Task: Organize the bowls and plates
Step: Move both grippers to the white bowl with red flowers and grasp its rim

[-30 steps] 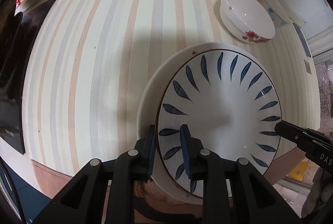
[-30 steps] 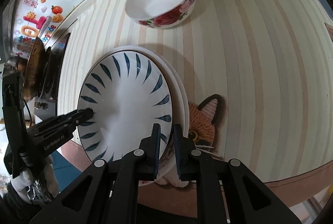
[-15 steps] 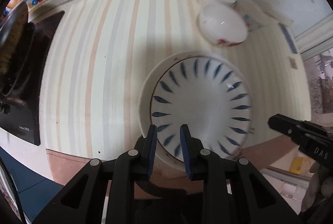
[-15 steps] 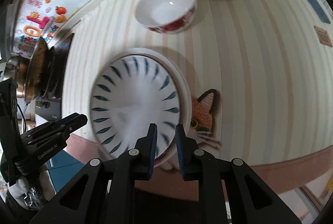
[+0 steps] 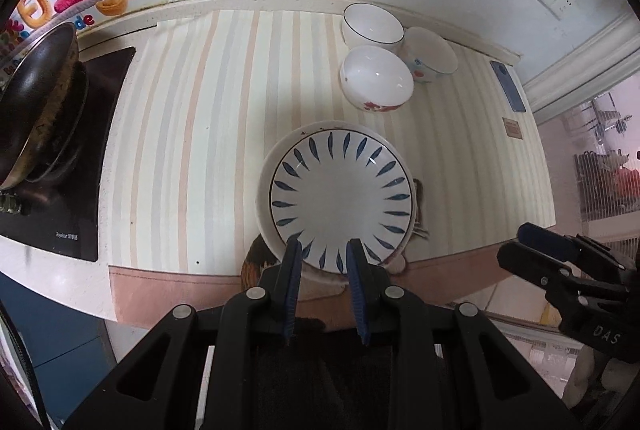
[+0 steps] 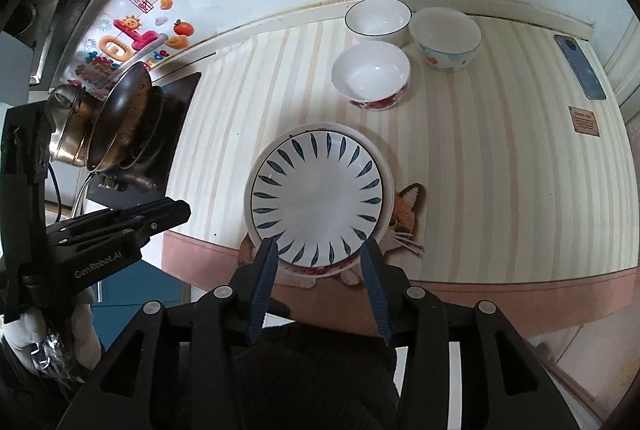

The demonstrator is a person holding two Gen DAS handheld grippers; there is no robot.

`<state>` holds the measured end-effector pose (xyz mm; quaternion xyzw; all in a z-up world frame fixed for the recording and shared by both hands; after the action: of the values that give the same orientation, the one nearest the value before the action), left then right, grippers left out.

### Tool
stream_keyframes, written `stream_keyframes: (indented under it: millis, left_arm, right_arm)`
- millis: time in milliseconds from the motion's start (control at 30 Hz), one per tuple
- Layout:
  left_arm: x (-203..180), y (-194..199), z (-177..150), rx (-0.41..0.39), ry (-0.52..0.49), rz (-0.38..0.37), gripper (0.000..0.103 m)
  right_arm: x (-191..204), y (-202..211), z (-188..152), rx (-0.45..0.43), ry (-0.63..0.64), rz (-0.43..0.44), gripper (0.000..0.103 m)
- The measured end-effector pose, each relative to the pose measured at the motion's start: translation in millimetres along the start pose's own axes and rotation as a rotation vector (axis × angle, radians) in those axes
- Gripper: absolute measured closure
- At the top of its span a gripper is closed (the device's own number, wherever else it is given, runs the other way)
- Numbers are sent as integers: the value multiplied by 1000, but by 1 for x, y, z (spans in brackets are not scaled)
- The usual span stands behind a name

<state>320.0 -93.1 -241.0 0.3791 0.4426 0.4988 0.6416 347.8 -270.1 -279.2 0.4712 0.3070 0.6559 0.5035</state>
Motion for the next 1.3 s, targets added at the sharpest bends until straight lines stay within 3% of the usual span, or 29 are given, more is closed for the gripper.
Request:
stream_keyframes:
  millis: [67,400,700,767,1000,1133,1300]
  left_arm:
    - [-2,1,-2,0,1,13,80]
    - [-8,-22,9,-5,11,55,77]
    - [-14,-94,90,-58,50,72,77]
    - [-17,-114,107,-46,58,46,77]
    - [-35,-191,158,39,29,-1,77]
    - [-43,-214,171,42,6,1,77]
    - [-52,-227,179,14,-53,22,80]
  right_arm:
    - [-2,1,-3,13,3,6,36]
    - [-29,-19,10,43,-51,36,33]
    - [-85,-78,79,-64,-129,-19,33]
    - [-97,-96,94,-78,-151,-38,33]
    - [-135,-160,137,-85,-273,22,34]
    - [-148,-193,153,-65,-329,60,46]
    - [-151,-224,159,-37,-331,85,82]
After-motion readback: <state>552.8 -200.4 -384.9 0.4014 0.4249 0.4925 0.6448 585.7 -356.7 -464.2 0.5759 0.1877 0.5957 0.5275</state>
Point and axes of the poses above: each gripper's, at about its wrist camera, not at the fingertips, and y roughly against the way its jaws point, x to its left, z to its top, the point moved 2 cm from there along -y, roughly the way its jaws point, and after that the axes turned 7 degrees about -x, right-handed, at the moved point
